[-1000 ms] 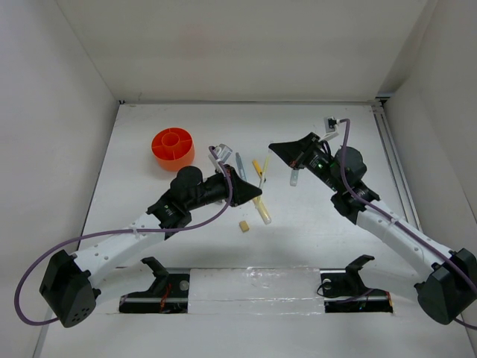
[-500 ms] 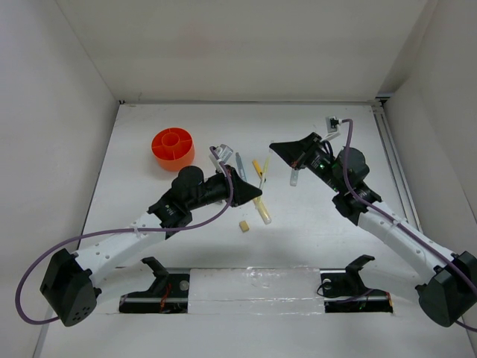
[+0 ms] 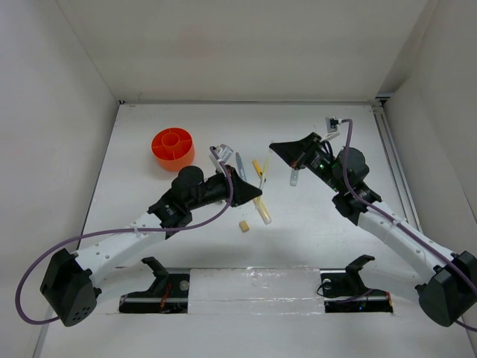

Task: Sort the stationery into containers
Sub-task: Close the pen cap on the pen.

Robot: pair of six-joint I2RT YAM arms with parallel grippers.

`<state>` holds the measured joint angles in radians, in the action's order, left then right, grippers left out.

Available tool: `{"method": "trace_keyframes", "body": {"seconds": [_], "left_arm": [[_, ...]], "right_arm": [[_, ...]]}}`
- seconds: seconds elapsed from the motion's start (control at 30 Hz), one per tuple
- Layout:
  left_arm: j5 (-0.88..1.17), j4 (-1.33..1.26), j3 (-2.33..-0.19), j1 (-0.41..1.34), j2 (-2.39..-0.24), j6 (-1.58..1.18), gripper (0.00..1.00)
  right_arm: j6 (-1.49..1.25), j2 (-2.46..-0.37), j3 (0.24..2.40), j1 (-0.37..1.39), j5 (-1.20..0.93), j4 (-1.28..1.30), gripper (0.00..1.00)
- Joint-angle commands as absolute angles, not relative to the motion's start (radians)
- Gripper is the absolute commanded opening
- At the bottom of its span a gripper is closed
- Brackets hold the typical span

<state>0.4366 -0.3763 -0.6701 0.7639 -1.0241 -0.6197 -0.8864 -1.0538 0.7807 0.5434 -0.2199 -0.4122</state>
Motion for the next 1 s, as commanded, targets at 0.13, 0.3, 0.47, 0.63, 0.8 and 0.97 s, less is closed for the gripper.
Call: {"method": "trace_keyframes", "body": {"seconds": [0.13, 0.3, 0.47, 0.63, 0.8, 0.97], "left_arm": [[0.445, -0.417, -0.724, 0.761, -1.009, -0.603, 0.00], [0.445, -0.426, -0.733, 0.761, -1.009, -0.603, 0.00], [0.445, -0.426, -0.733, 0.761, -1.009, -0.603, 0.00], [0.445, -0.437, -0.733, 0.761, -1.018, -0.603, 0.00], [0.454, -0.446, -0.733, 0.761, -1.037, -0.612, 0.00], [0.454, -0.456, -0.724, 0.761, -1.037, -0.621, 0.00]], "right_arm": [[-0.870, -1.068, 0.788, 0.540, -0.230, -0.472, 0.00], [-0.870, -1.068, 0.788, 0.549, -0.230, -0.472, 0.00], [-0.870, -1.077, 0.788, 0.549, -0.239, -0.472, 0.00], [-0.870, -1.077, 0.788, 0.549, -0.239, -0.472, 0.00], [-0.870, -1.077, 0.788, 0.549, -0.230, -0.472, 0.00], [-0.870, -1.077, 0.798, 0.549, -0.221, -0.472, 0.00]]}}
